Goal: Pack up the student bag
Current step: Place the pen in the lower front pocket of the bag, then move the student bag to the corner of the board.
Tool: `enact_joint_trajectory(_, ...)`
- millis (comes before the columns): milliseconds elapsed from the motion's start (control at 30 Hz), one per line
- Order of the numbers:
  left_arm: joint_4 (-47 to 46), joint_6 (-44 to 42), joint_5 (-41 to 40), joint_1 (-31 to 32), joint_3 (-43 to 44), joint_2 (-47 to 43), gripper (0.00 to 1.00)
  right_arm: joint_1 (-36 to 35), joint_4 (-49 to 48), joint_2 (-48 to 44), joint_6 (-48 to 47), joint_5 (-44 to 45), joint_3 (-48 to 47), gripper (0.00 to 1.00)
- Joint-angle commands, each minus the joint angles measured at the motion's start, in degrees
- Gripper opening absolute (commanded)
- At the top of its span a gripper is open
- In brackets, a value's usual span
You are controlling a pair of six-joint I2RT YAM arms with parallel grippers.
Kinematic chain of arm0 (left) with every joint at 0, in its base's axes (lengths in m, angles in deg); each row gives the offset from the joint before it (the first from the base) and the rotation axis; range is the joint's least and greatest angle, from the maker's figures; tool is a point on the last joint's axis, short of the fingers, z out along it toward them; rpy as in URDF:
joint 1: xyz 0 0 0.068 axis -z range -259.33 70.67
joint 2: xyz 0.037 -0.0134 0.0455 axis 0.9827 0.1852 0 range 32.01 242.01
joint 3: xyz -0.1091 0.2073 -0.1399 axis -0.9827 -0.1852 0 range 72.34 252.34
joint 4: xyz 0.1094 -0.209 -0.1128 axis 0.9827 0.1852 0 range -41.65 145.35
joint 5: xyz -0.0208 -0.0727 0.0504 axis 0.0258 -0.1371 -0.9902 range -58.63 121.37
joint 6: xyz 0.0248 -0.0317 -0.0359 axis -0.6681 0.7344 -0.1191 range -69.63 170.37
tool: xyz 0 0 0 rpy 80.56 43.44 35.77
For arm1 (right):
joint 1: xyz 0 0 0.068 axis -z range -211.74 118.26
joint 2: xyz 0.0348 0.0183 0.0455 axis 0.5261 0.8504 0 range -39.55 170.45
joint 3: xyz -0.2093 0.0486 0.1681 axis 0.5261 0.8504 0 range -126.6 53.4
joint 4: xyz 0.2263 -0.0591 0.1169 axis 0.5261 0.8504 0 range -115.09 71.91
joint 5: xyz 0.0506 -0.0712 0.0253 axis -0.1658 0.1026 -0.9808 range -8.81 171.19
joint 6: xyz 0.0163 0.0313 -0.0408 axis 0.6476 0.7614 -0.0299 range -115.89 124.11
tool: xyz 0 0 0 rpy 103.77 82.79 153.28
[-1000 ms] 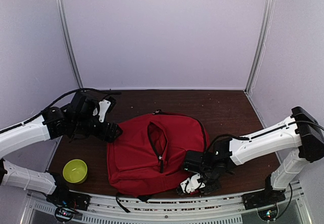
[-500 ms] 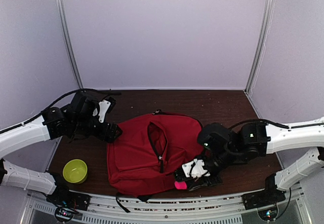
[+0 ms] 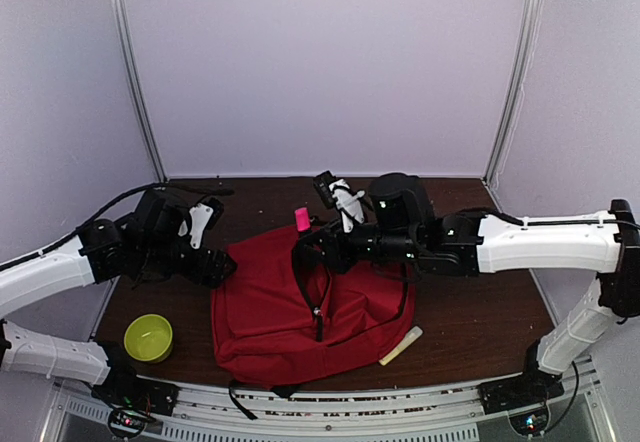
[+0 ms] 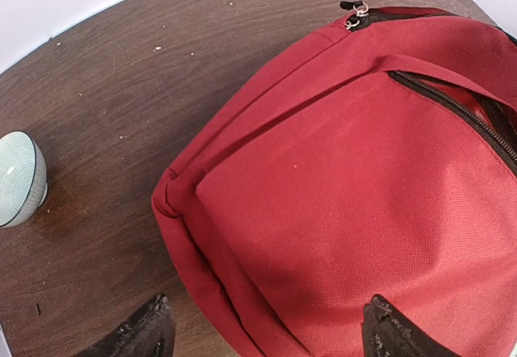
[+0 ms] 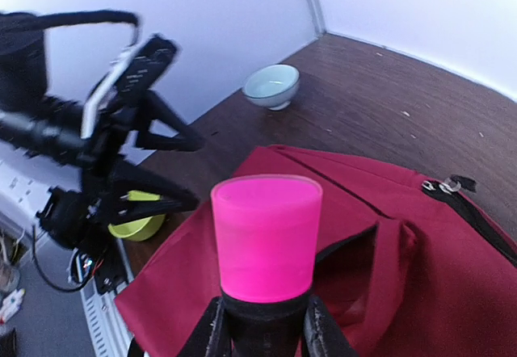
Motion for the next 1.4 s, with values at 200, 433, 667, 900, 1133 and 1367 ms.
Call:
enact_joint_trajectory(200, -0.92, 0.25, -0.66, -0.16, -0.70, -1.33, 0.82, 0.97, 9.03, 6.18, 11.76, 10.43, -4.14, 0.06)
enact_joint_trajectory(433, -1.09, -0.18, -0.38, -0.16, -0.38, -0.39, 0.82, 0.90, 17.73, 6.46, 12.93, 6.90, -5.55, 0.17)
enact_joint_trajectory(667, -1.14, -0.28, -0.36, -0.16, -0.29, -0.38, 0.82, 0.84, 30.29, 6.11, 7.41, 4.02, -13.00, 0.47)
enact_joint_trajectory(900, -1.10, -0.37, -0.30, -0.16, -0.17, 0.03, 0.82, 2.20, 33.60, -4.48, -0.82, 9.24, -11.73, 0.52)
enact_joint_trajectory(1133, -1.30, -0.71, -0.29, -0.16, -0.30, -0.12, 0.82, 17.09, 41.41, -16.46, 2.29, 15.80, 3.44, 0.50)
enact_joint_trajectory(1367, -1.93, -0.78, 0.45, -0.16, 0.38, 1.01, 0.82, 25.49, 33.12, -15.84, 3.25, 5.87, 20.47, 0.48)
